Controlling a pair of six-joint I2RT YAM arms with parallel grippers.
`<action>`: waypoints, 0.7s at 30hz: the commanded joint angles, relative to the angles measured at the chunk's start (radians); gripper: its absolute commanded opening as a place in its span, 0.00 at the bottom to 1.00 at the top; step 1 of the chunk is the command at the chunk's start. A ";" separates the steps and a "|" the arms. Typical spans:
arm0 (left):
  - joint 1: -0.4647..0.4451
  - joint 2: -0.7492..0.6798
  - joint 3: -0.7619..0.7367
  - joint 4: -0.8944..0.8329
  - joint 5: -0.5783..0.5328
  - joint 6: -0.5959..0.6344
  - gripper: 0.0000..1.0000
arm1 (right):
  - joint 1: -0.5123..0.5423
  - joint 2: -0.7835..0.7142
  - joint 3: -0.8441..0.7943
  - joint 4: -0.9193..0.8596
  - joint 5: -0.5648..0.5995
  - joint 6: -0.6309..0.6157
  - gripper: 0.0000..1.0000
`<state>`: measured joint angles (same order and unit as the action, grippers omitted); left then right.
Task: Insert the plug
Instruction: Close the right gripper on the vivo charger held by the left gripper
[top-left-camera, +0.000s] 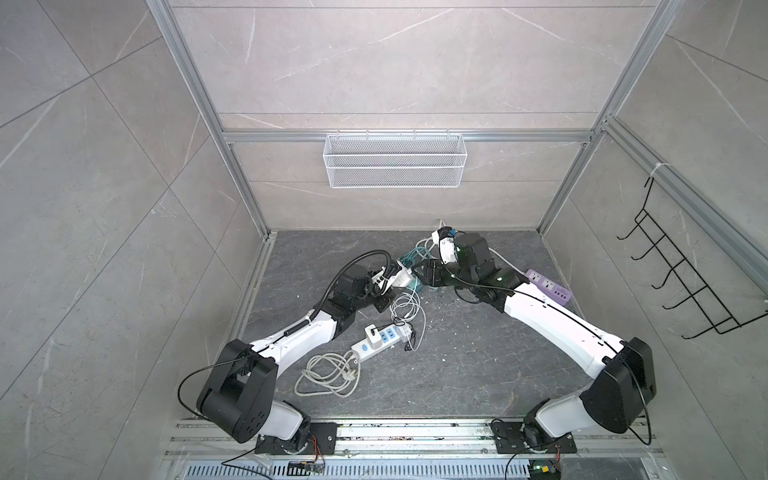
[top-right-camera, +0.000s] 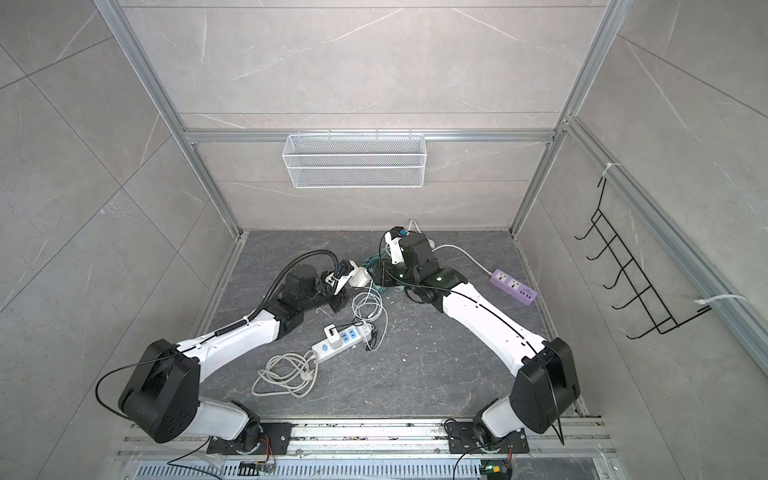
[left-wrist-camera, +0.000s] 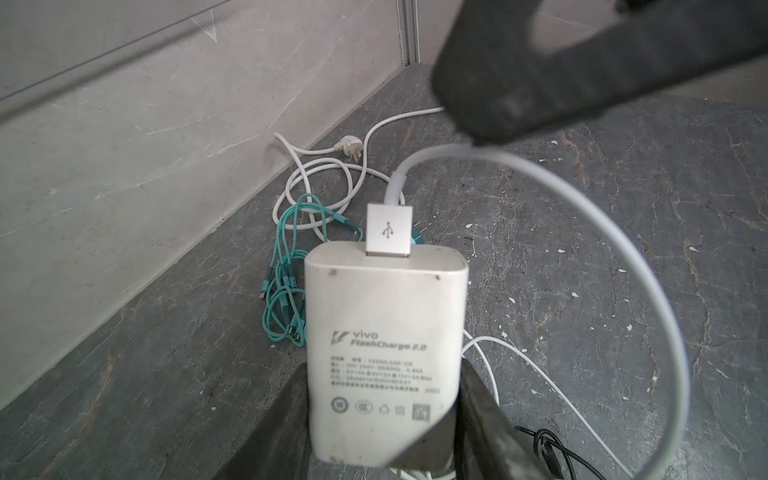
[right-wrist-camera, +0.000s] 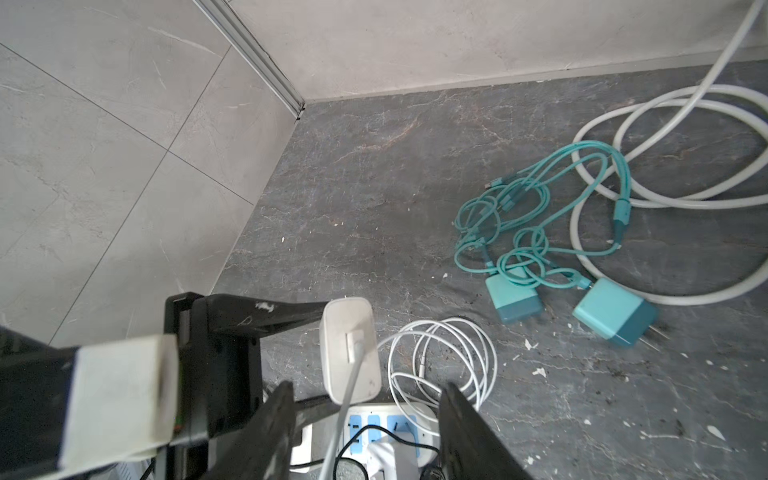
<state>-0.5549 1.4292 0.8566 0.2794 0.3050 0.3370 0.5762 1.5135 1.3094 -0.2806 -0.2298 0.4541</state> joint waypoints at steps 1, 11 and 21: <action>-0.003 -0.043 0.000 0.073 0.045 -0.010 0.24 | -0.002 0.020 0.033 0.019 -0.063 0.016 0.57; -0.005 -0.062 -0.014 0.076 0.057 -0.007 0.24 | -0.002 0.077 0.070 0.016 -0.173 0.012 0.55; -0.011 -0.074 -0.016 0.078 0.068 -0.008 0.23 | -0.001 0.126 0.079 -0.014 -0.221 0.005 0.48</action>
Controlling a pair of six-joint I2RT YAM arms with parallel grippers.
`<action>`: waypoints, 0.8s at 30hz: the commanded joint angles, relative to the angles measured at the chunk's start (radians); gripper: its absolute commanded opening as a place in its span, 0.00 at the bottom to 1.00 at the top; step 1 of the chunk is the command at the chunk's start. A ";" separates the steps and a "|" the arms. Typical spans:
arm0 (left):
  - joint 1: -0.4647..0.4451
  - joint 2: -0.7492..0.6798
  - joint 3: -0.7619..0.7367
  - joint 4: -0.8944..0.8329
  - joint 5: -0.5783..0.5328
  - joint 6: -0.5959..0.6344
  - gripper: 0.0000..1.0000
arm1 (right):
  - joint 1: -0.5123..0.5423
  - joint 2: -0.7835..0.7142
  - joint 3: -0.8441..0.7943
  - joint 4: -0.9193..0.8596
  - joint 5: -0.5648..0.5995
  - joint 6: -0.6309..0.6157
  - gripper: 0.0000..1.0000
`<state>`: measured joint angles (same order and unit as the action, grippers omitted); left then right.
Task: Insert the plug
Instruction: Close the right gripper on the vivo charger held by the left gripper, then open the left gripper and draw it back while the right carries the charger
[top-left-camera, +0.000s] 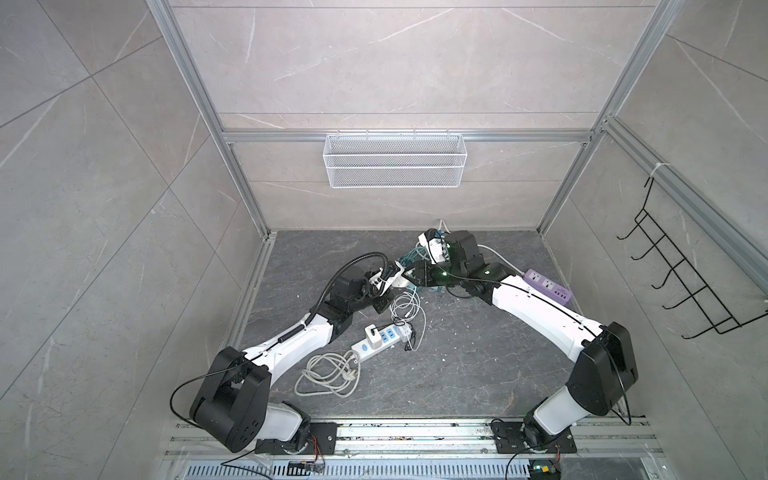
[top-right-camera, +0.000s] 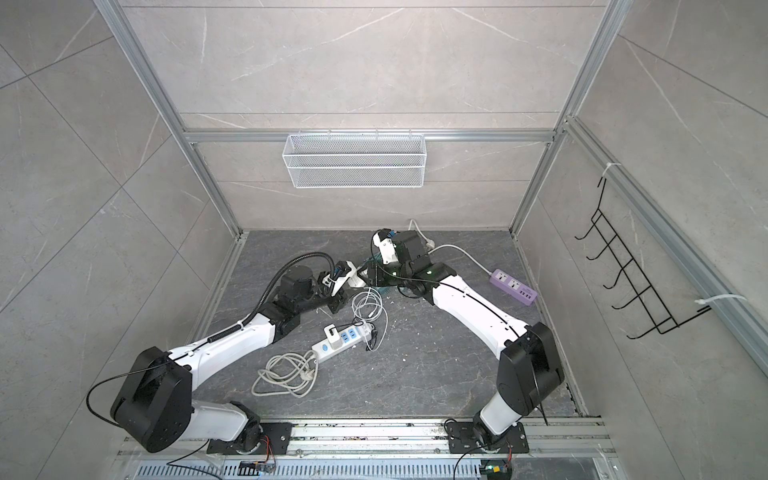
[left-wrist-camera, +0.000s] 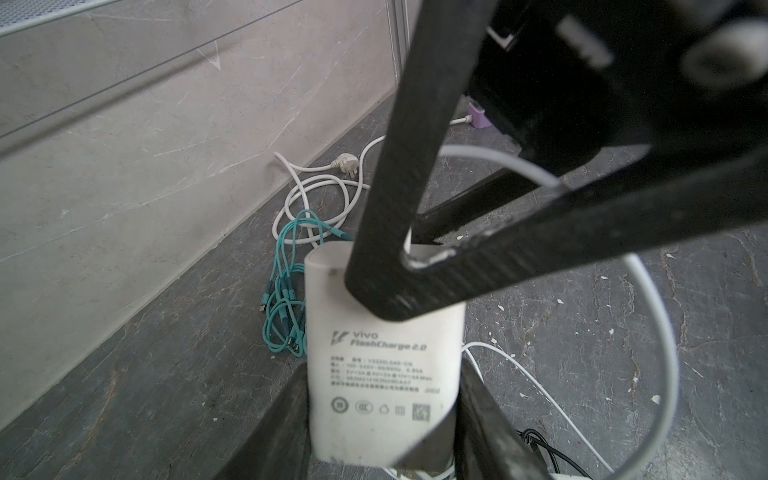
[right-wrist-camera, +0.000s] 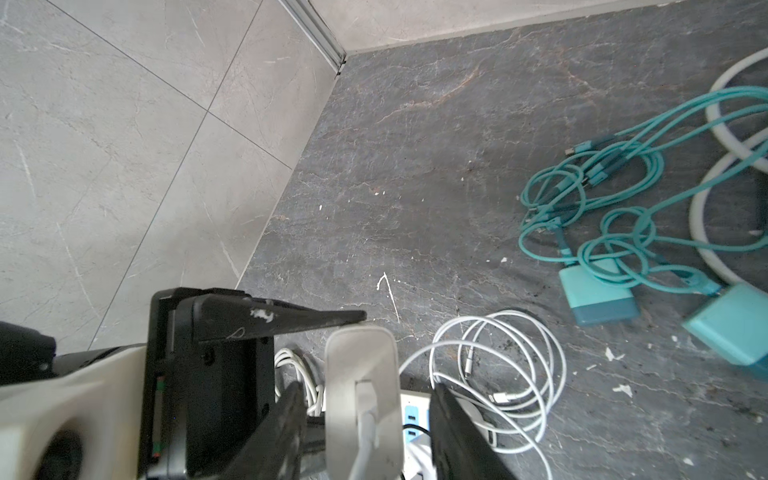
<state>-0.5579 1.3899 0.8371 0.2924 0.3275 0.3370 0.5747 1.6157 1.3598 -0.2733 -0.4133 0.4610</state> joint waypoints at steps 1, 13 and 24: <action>-0.008 -0.033 0.003 0.065 0.047 -0.008 0.23 | 0.000 0.027 0.030 -0.019 -0.043 -0.001 0.47; -0.012 -0.018 0.021 0.058 0.042 -0.006 0.40 | 0.004 0.038 0.022 -0.029 -0.072 -0.013 0.14; -0.012 -0.075 0.018 0.010 -0.050 -0.011 1.00 | 0.003 -0.045 0.042 -0.131 0.109 -0.104 0.07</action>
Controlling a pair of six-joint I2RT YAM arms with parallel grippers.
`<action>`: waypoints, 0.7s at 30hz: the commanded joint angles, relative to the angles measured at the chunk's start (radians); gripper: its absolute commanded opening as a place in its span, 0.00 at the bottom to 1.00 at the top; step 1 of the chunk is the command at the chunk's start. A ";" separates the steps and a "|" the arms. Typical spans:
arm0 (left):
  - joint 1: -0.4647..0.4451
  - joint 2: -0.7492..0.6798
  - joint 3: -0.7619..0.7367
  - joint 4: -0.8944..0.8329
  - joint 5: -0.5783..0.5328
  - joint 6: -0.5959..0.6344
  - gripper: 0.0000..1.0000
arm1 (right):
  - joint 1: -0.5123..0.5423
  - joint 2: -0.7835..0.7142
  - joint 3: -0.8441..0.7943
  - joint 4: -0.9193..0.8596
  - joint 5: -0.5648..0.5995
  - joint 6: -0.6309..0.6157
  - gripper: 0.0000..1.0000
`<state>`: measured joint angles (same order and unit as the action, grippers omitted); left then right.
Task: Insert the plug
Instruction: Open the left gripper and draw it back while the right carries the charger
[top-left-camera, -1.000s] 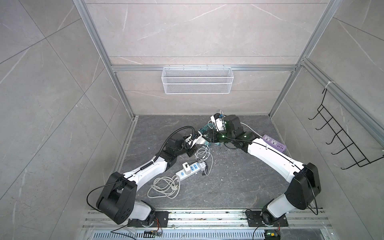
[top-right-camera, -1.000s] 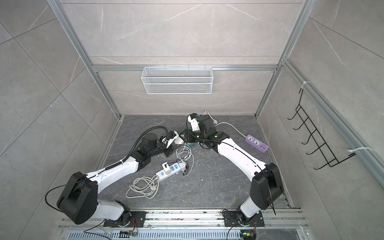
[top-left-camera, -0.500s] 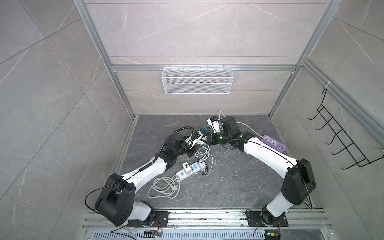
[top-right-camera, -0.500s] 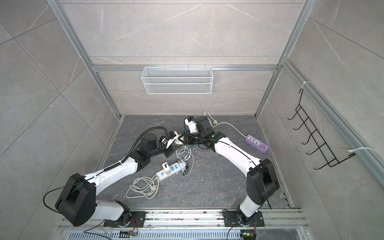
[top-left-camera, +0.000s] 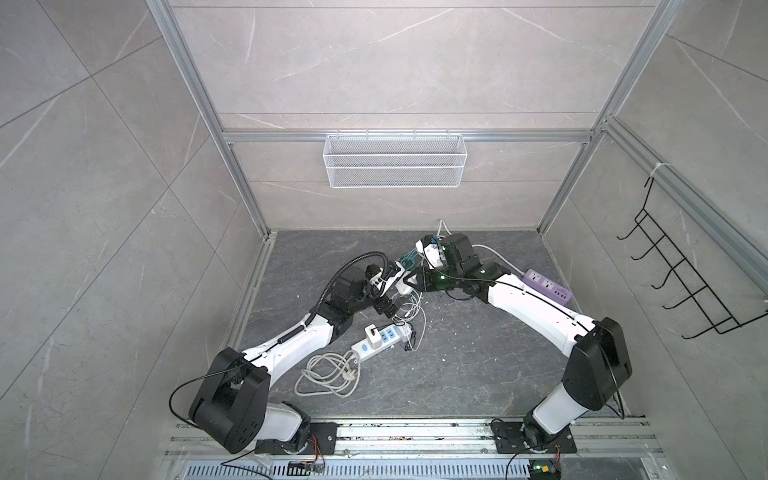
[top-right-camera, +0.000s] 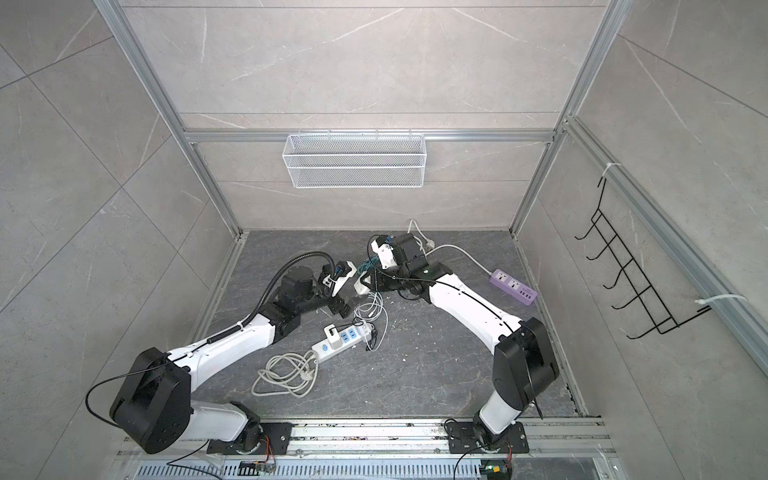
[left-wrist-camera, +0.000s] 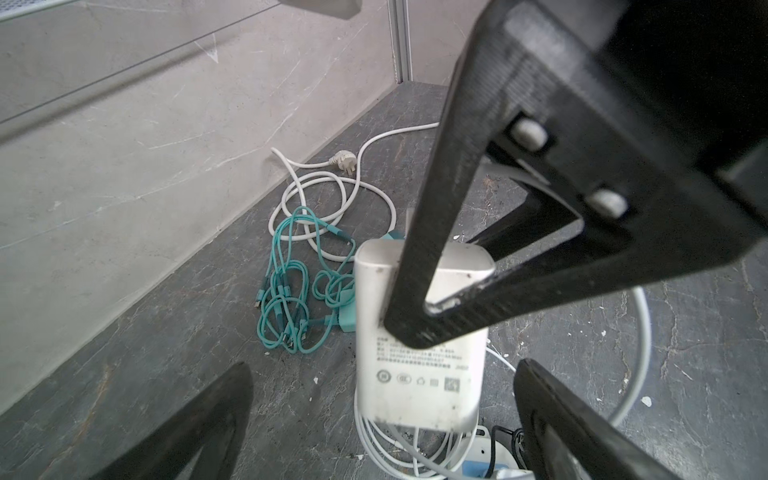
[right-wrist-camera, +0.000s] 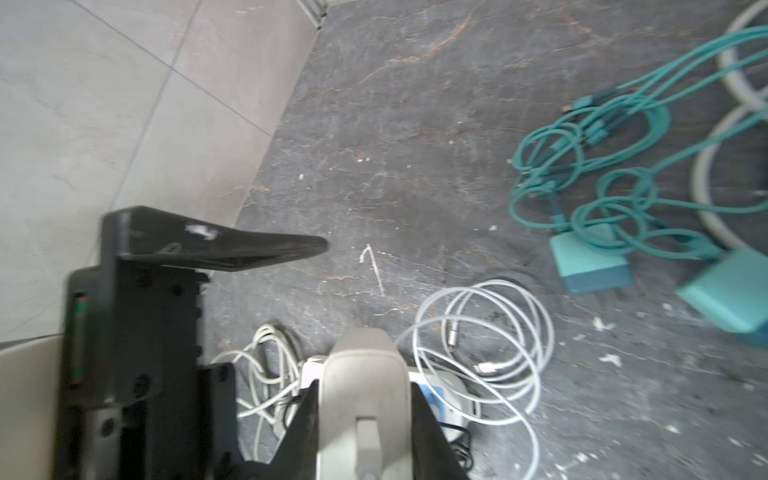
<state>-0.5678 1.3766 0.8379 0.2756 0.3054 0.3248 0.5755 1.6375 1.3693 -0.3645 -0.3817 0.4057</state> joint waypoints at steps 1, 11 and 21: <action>-0.003 -0.070 0.014 0.028 -0.039 -0.001 1.00 | 0.002 -0.077 0.028 -0.046 0.088 -0.055 0.07; -0.003 -0.107 0.034 -0.172 -0.082 -0.037 0.93 | 0.010 -0.174 -0.056 -0.117 0.061 -0.123 0.07; -0.006 -0.195 -0.072 -0.259 -0.038 -0.088 0.88 | 0.030 -0.276 -0.153 -0.179 0.109 -0.171 0.08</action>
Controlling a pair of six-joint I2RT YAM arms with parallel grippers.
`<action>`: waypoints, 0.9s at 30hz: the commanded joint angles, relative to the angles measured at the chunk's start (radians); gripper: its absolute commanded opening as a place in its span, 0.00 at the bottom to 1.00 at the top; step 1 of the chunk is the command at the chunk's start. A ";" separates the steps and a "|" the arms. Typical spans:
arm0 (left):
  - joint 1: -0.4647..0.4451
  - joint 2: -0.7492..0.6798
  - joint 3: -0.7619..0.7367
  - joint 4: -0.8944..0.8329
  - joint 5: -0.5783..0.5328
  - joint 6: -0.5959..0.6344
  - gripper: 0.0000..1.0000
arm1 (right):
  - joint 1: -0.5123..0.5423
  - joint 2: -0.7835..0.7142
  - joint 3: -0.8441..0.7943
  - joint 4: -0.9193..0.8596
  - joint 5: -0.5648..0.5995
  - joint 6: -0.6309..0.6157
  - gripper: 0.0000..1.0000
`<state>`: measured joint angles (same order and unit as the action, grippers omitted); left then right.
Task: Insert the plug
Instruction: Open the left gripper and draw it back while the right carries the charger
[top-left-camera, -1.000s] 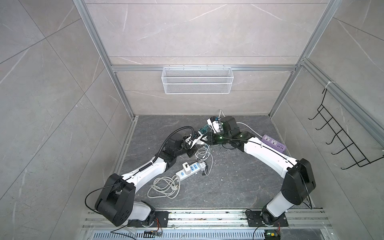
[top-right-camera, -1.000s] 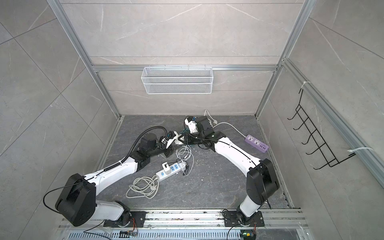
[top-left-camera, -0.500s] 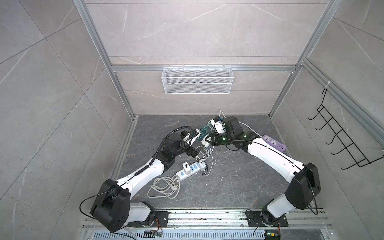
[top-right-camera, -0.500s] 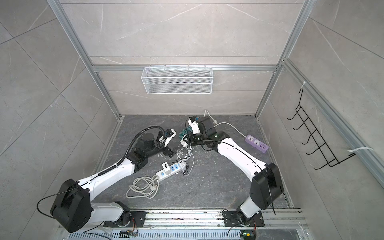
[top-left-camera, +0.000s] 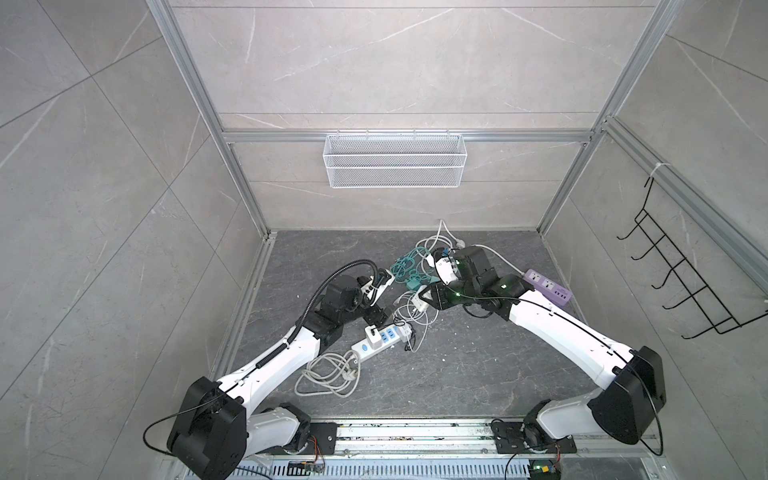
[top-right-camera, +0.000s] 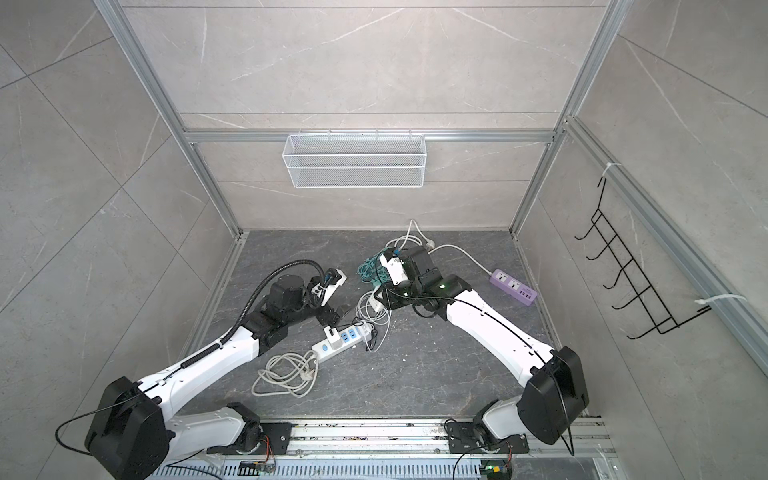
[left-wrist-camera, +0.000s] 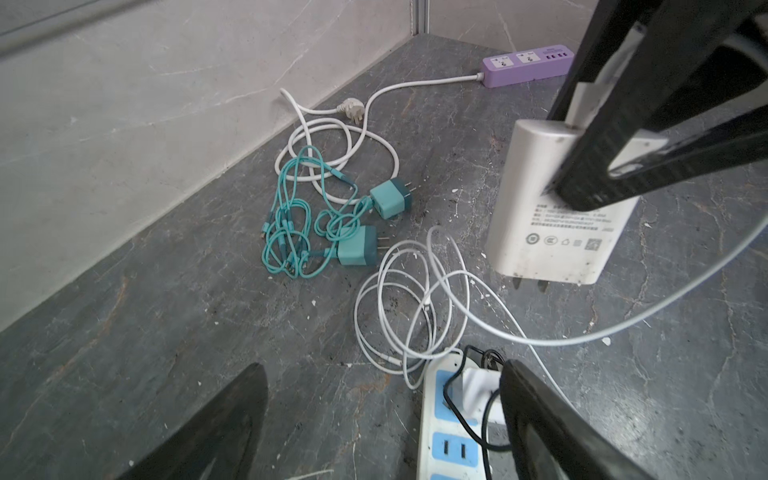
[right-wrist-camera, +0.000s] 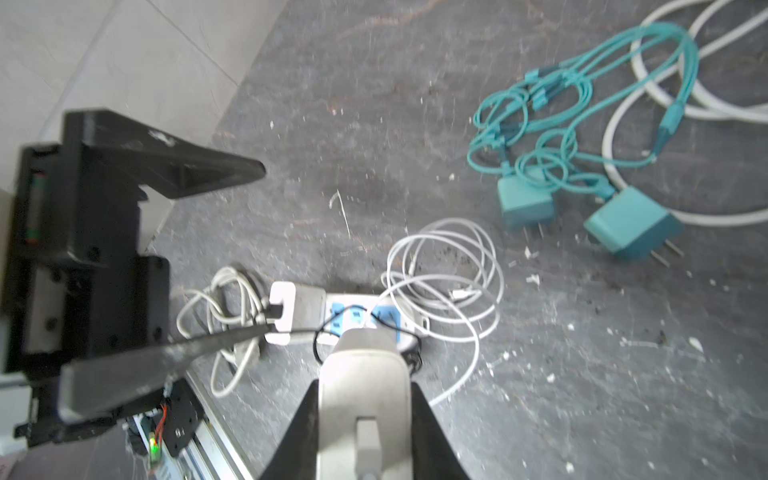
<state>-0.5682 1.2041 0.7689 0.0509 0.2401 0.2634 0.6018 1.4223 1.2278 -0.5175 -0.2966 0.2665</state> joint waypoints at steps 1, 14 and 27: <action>-0.009 -0.015 -0.002 -0.049 0.026 -0.022 0.88 | 0.004 -0.070 -0.019 -0.033 0.034 -0.032 0.08; -0.049 0.132 0.122 -0.321 -0.041 0.057 0.88 | 0.033 -0.090 -0.006 -0.238 0.131 -0.092 0.09; -0.052 0.313 0.242 -0.409 -0.249 0.039 0.72 | 0.149 -0.019 -0.011 -0.165 0.139 -0.071 0.09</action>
<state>-0.6174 1.4975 0.9710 -0.3290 0.0528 0.3141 0.7208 1.3773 1.1984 -0.7181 -0.1806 0.1932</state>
